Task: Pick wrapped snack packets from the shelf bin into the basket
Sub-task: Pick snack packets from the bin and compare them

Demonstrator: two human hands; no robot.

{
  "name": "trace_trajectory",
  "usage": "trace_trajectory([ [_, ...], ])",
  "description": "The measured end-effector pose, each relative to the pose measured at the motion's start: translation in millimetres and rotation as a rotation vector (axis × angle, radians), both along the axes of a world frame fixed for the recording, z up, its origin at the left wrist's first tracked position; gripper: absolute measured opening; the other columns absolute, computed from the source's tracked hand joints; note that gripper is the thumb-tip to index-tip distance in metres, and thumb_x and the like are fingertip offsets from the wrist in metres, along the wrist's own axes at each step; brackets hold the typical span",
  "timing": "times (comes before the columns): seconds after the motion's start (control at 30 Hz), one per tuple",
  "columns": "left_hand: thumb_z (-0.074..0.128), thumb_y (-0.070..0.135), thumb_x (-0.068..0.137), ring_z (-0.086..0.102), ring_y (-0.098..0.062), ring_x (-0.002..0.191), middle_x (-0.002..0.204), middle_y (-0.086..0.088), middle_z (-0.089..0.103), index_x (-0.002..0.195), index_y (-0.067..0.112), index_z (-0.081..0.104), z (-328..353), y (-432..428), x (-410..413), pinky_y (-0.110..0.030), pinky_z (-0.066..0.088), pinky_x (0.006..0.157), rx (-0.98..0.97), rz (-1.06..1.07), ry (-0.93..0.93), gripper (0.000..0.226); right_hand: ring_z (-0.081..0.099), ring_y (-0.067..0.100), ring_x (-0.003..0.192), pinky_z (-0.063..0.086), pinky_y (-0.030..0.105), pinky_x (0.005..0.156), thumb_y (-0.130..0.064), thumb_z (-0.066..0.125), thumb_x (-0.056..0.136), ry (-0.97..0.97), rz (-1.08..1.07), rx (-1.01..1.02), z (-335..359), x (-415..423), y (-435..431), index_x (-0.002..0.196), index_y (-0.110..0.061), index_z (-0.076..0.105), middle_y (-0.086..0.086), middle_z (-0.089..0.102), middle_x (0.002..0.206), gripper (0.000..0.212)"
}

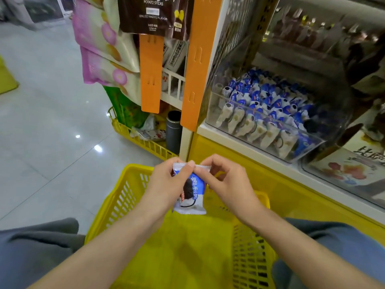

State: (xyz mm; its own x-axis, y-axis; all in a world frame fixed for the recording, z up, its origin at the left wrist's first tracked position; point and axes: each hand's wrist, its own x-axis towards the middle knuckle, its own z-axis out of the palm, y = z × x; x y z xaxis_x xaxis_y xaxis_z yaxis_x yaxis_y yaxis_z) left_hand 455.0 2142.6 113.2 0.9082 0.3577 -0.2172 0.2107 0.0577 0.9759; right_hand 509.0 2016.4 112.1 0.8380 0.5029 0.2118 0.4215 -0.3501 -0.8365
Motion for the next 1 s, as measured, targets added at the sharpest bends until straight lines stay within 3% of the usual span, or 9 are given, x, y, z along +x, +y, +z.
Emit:
trace_trajectory([
  [0.1,0.058,0.026,0.088,0.056,-0.012,0.06,0.066,-0.005,0.059,0.07,0.014,0.058,-2,2,1,-0.022,0.043,0.054,-0.115,-0.033,0.037,0.021,0.047,0.006,0.066,0.037,0.017,0.059,-0.028,0.063,0.085,-0.357,0.019,-0.153,-1,3,-3,0.077,-0.017,0.061,-0.007,0.055,0.07,0.014],
  [0.17,0.058,0.029,0.087,0.06,-0.009,0.061,0.068,-0.001,0.064,0.076,0.016,0.061,-3,2,1,-0.019,0.046,0.053,-0.141,-0.053,0.041,0.018,0.046,0.004,0.066,0.037,0.015,0.059,-0.029,0.061,0.086,-0.353,0.014,-0.147,0,4,-3,0.078,-0.017,0.061,-0.01,0.053,0.071,0.014],
  [0.27,0.064,0.022,0.083,0.066,-0.007,0.071,0.087,-0.002,0.071,0.1,0.015,0.061,-3,1,5,-0.017,0.051,0.056,-0.165,-0.093,0.101,0.018,0.053,0.004,0.063,0.04,0.011,0.055,-0.021,0.06,0.089,-0.142,-0.083,-0.025,2,8,-4,0.078,-0.019,0.058,-0.01,0.056,0.069,0.011],
  [0.43,0.069,0.009,0.079,0.064,-0.01,0.071,0.097,-0.01,0.069,0.107,0.008,0.058,-4,5,7,-0.017,0.054,0.057,-0.116,0.006,0.079,0.03,0.063,0.006,0.058,0.055,0.02,0.053,-0.003,0.049,0.092,0.464,-0.218,0.19,6,20,-6,0.099,-0.008,0.051,0.013,0.059,0.083,0.009],
  [0.53,0.066,0.015,0.082,0.064,-0.004,0.069,0.087,-0.003,0.07,0.101,0.013,0.059,-7,13,8,-0.013,0.052,0.057,-0.068,0.13,0.022,0.02,0.06,0.017,0.072,0.051,0.024,0.067,0.006,0.051,0.089,0.639,-0.054,-0.021,2,18,-7,0.117,0.003,0.043,0.027,0.06,0.092,0.03],
  [0.63,0.061,0.013,0.086,0.065,-0.001,0.065,0.078,0.0,0.07,0.088,0.014,0.064,-6,16,8,-0.014,0.053,0.057,-0.012,0.131,-0.032,0.004,0.057,0.018,0.093,0.048,0.027,0.08,0.006,0.061,0.083,0.649,0.087,-0.153,-4,10,-7,0.12,0.002,0.043,0.023,0.06,0.114,0.041],
  [0.73,0.059,0.01,0.087,0.065,-0.007,0.068,0.078,-0.003,0.07,0.085,0.012,0.066,-6,17,8,-0.022,0.055,0.062,0.112,0.096,-0.076,0.007,0.055,0.009,0.106,0.047,0.026,0.093,-0.014,0.07,0.08,0.48,0.133,-0.213,-4,6,-5,0.121,-0.011,0.044,-0.001,0.057,0.118,0.048],
  [0.87,0.061,0.014,0.086,0.062,-0.011,0.07,0.074,-0.003,0.069,0.078,0.011,0.066,-6,13,6,-0.028,0.049,0.067,0.286,-0.033,-0.11,0.01,0.059,0.004,0.082,0.049,0.023,0.076,-0.02,0.063,0.085,0.271,0.079,-0.023,4,5,-2,0.1,-0.023,0.056,-0.012,0.061,0.088,0.017],
  [1.0,0.059,0.012,0.087,0.06,0.001,0.058,0.062,0.007,0.066,0.076,0.011,0.066,-4,6,3,-0.012,0.046,0.052,0.1,-0.037,-0.113,0.013,0.063,0.022,0.076,0.052,0.048,0.075,-0.014,0.061,0.087,0.339,0.059,0.057,8,9,-2,0.082,-0.021,0.063,0.007,0.068,0.082,0.009],
])
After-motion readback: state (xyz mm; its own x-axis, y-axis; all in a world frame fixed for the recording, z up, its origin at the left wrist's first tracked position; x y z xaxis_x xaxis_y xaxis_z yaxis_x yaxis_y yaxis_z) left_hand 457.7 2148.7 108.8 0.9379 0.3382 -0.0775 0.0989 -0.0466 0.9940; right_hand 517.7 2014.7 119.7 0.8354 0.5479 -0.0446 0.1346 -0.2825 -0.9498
